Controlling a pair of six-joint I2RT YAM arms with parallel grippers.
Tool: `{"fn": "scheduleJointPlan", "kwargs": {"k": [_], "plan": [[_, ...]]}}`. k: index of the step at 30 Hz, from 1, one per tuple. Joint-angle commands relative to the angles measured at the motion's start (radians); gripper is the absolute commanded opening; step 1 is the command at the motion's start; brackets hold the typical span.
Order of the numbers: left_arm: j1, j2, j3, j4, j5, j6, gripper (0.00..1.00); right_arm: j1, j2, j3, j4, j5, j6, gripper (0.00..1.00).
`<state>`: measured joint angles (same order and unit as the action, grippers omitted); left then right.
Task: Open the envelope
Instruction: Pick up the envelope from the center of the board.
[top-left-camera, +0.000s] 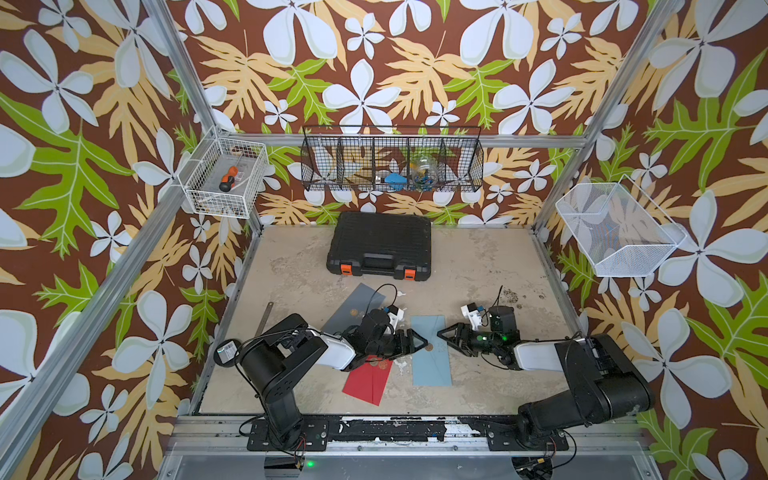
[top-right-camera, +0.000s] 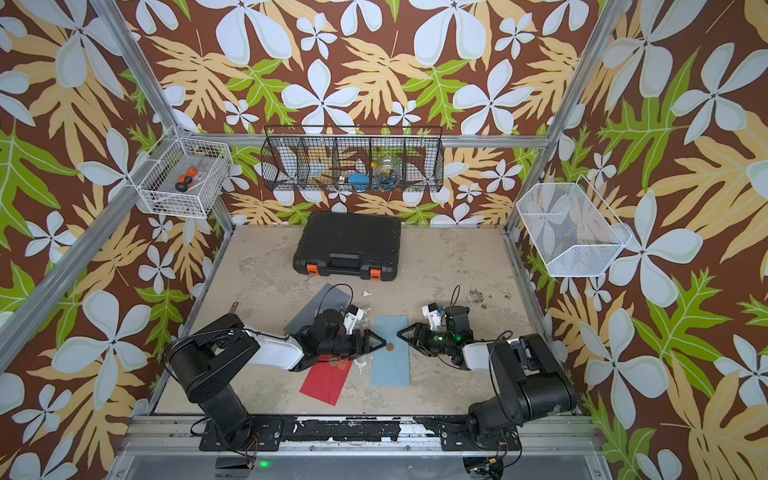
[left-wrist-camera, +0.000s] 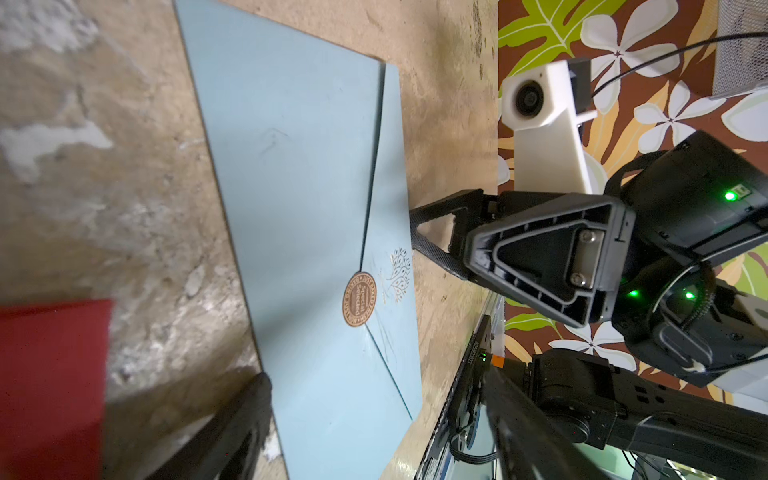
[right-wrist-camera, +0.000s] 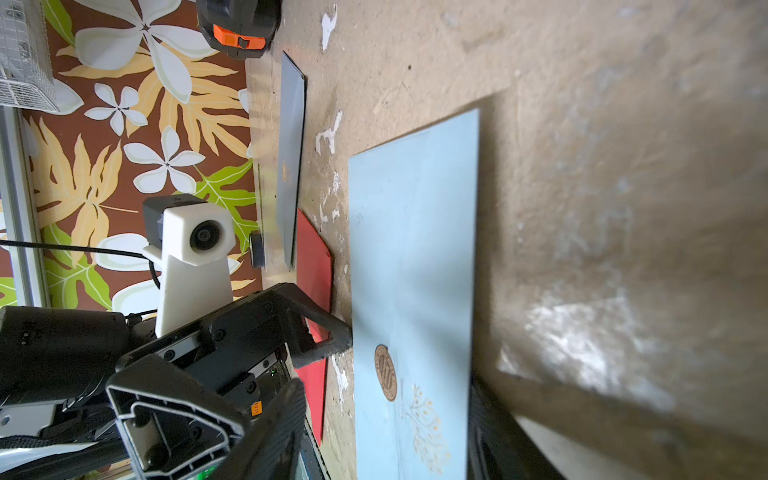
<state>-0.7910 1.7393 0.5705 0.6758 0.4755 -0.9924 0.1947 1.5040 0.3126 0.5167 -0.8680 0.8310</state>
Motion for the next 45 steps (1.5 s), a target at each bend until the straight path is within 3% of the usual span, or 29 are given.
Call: {"fn": "scheduleJointPlan", "kwargs": {"k": [1,12,22,24,32,38,45], "plan": [[-0.001,0.013,0.003,-0.063,-0.004,0.006,0.83,0.0,0.014,-0.009,0.063,-0.018,0.022,0.61],[0.0,0.012,0.003,-0.072,-0.012,0.005,0.83,0.0,0.029,-0.014,0.046,0.013,0.013,0.56],[0.0,0.017,0.003,-0.07,-0.014,0.003,0.83,0.0,0.028,-0.004,0.047,0.001,-0.02,0.27],[0.0,0.016,0.005,-0.071,-0.013,0.003,0.83,0.0,0.03,-0.003,0.051,-0.005,-0.015,0.26],[0.001,-0.009,-0.003,-0.068,-0.028,0.012,0.83,0.0,0.016,0.001,0.031,0.012,-0.026,0.0],[-0.001,-0.06,-0.004,-0.071,-0.046,0.036,0.83,0.0,-0.062,0.016,-0.028,0.048,-0.067,0.0],[-0.002,-0.259,-0.006,-0.147,-0.169,0.14,0.85,0.0,-0.272,0.019,-0.078,0.103,-0.105,0.0]]}}
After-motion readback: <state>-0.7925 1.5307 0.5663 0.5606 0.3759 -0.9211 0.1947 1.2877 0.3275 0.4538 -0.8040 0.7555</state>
